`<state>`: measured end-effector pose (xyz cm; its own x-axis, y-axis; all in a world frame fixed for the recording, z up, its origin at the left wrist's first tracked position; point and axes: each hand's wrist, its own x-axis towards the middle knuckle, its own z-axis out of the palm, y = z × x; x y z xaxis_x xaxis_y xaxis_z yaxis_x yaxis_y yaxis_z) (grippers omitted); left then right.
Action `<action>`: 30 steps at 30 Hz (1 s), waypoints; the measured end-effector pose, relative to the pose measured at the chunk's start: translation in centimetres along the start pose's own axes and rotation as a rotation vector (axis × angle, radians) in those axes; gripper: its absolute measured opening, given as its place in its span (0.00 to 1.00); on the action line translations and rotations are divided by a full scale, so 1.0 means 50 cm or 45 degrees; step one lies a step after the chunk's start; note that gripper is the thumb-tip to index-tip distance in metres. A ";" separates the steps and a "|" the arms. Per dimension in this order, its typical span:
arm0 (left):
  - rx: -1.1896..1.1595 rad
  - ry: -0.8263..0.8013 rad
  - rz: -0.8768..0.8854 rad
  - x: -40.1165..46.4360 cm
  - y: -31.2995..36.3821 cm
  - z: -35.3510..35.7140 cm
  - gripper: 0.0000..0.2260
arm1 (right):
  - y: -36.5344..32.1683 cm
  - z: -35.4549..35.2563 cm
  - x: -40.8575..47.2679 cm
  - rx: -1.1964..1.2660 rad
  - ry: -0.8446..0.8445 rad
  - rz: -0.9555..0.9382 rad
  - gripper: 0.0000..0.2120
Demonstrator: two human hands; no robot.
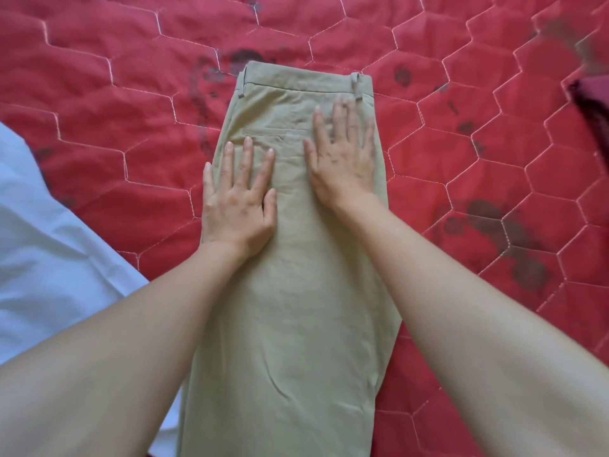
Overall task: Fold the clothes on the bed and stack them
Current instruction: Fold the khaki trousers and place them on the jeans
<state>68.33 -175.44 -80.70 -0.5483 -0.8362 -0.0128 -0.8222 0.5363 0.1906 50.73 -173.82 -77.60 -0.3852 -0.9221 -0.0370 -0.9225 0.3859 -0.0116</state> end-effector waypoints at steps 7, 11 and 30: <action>0.083 -0.106 -0.003 -0.009 -0.002 -0.014 0.27 | -0.014 0.042 -0.309 0.035 -0.069 -0.009 0.26; 0.072 -0.200 0.179 -0.177 0.016 -0.021 0.29 | 0.005 0.052 -0.476 0.076 -0.061 0.156 0.26; 0.024 -0.319 0.248 -0.945 -0.017 -0.037 0.26 | -0.225 0.046 -1.038 0.189 -0.196 0.227 0.26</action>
<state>95.23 -136.63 -78.43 -0.7145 -0.6642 -0.2199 -0.6993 0.6876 0.1952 81.18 -130.24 -77.83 -0.5222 -0.8284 -0.2027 -0.8225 0.5520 -0.1372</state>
